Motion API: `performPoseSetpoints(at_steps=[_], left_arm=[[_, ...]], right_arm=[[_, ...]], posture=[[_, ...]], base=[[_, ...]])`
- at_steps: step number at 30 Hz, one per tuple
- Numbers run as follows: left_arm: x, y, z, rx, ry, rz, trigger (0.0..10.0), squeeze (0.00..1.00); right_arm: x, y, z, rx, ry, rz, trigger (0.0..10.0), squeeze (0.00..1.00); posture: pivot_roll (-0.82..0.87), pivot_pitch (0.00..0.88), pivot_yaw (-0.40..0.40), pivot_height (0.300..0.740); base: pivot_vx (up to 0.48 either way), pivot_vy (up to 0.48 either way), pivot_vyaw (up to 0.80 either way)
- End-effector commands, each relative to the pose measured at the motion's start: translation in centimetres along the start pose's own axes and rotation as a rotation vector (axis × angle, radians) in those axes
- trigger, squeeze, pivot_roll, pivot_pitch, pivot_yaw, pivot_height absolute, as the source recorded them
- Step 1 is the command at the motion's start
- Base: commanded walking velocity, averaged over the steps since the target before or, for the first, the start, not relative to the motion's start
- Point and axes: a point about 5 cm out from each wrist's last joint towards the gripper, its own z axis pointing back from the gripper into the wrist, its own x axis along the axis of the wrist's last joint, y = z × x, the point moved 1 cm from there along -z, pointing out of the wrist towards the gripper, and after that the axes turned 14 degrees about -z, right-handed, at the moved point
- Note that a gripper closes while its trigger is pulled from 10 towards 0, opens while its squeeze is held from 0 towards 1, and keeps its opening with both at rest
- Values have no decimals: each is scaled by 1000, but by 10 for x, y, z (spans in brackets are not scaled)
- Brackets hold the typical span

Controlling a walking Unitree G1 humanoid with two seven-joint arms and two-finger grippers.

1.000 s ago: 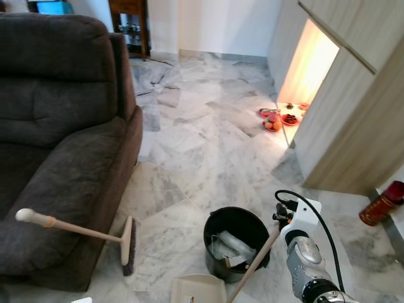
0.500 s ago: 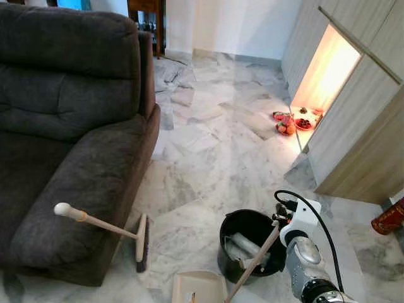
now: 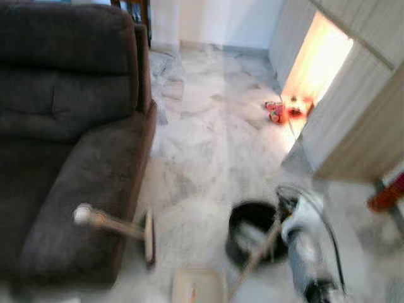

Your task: Sweep floor

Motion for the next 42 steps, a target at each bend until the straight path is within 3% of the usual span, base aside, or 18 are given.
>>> performPoseSetpoints(at_steps=[1, 6, 13, 16, 18, 27, 28, 29, 34, 35, 38, 39, 42], left_arm=[[-5, 1, 1, 0, 19, -15, 10000, 0], [-2, -11, 0, -13, 2, -10, 10000, 0], [24, -28, -5, -9, -104, -30, 10000, 0], [37, -27, -6, 7, -164, -39, 10000, 0], [57, -17, -5, 75, -259, -100, 10000, 0], [93, -3, 5, 246, -475, -132, 10000, 0], [94, -3, 6, 262, -493, -135, 10000, 294], [96, -2, 8, 278, -520, -132, 10000, 1000], [121, -2, 31, 362, -720, -56, 10000, 1000], [130, -8, 40, 370, -789, -67, 10000, 1000], [137, -20, 49, 359, -858, -104, 10000, 1000], [140, -33, 53, 315, -901, -152, 10000, 1000], [137, -47, 54, 266, -920, -189, 10000, 1000]], right_arm=[[2, 5, -1, 10, -10, -17, 10000, 0], [2, 5, -1, 10, -12, -16, 10000, 0], [2, 5, -2, 9, -14, -16, 10000, 0], [2, 6, -2, 7, -14, -15, 10000, 0], [2, 6, -2, 7, -13, -15, 10000, 0], [0, 8, -2, 13, -5, -15, 10000, 0], [0, 8, -1, 13, -5, -15, 10000, 0], [0, 8, -2, 13, -4, -14, 10000, 0], [0, 8, -1, 21, 3, 7, 10000, 0], [0, 7, -1, 21, 4, 8, 10000, 0], [0, 7, -2, 21, 5, 10, 10000, 0], [0, 8, -2, 23, 6, 11, 10000, 0], [-1, 10, -2, 27, 9, 12, 10000, 0]], posture=[[83, 26, -89, 740], [85, 28, -89, 740], [85, 28, -89, 740], [90, 26, -87, 740], [99, 20, -84, 740], [105, 18, -86, 740], [105, 18, -86, 740], [110, 19, -89, 740], [111, 22, -97, 740], [114, 24, -101, 740], [117, 24, -102, 740], [118, 24, -104, 740], [115, 22, -105, 740]], base=[[0, 0, 0], [0, 0, 0], [0, 0, 0], [0, 0, 0], [0, 0, 0], [0, 0, 0], [0, 0, 0], [0, 0, 0], [0, 0, 0], [0, 0, 0], [0, 0, 0], [0, 0, 0], [0, 0, 0]])
